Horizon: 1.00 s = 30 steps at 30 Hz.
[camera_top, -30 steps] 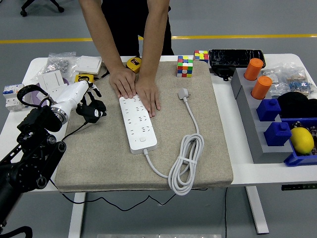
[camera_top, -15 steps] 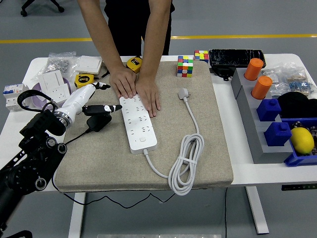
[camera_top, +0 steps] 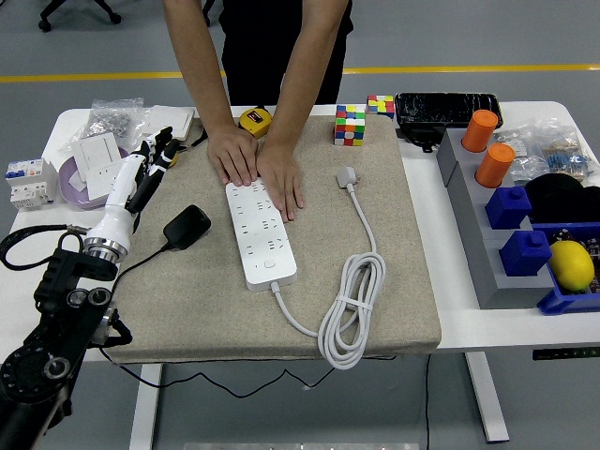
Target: Pick up the plug,place it near the board,insert it into the board,press the button
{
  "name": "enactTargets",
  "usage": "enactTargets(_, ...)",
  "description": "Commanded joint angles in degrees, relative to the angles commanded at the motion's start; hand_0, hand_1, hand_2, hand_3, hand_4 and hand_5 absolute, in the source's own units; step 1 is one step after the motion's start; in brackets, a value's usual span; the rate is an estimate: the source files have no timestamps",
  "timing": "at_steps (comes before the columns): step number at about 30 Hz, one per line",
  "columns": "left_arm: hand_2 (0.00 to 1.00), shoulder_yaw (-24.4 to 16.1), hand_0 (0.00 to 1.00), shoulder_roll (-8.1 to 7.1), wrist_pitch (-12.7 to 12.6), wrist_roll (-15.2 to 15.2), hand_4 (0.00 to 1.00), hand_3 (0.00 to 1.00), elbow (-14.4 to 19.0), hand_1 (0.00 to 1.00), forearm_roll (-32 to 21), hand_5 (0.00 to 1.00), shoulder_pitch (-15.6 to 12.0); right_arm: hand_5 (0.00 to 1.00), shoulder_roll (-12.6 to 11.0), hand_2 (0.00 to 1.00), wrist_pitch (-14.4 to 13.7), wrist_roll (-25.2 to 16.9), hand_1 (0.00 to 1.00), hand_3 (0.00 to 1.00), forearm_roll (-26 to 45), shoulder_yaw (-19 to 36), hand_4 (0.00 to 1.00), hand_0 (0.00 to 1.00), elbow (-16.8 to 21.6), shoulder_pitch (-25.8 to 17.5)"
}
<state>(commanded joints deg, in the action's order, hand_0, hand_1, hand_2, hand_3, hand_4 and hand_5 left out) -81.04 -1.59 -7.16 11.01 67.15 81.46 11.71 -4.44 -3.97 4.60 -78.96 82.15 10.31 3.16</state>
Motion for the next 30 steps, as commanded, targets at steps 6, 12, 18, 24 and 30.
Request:
enactTargets(6,0.848,-3.9,0.839,0.38,0.41,0.07,0.998,0.832,1.75,0.888,-14.05,0.998,-6.08,0.985,0.06,0.706,-0.03,-0.08,0.695,0.748,0.2,-0.25,0.998,0.787,0.0,0.04)
enactTargets(12,0.833,-6.85,0.832,0.92,1.19,-0.06,0.998,0.824,4.22,0.871,-28.2,0.998,-9.61,0.983,0.14,0.705,0.02,-0.04,0.694,0.748,-0.03,-0.15,0.998,0.787,0.0,-0.26)
enactTargets(18,0.837,-7.03,0.832,1.06,2.55,-0.63,0.998,0.824,6.3,0.873,-32.85,0.998,-10.52,0.983,0.25,0.706,0.01,-0.13,0.695,0.748,0.23,-0.49,0.998,0.787,0.0,-0.34)
enactTargets(24,0.836,-6.55,0.852,0.92,4.55,-1.69,0.998,0.827,7.88,0.881,-29.08,0.998,-10.7,0.983,0.18,0.705,0.01,-0.07,0.695,0.748,0.15,-0.49,0.998,0.787,0.0,-0.22)
enactTargets(30,0.912,-6.63,0.951,0.73,5.77,-2.61,0.998,0.859,9.47,0.962,-24.86,0.998,-11.72,0.984,0.06,0.706,0.05,-0.01,0.695,0.748,0.06,-0.38,0.998,0.787,0.0,-0.17)
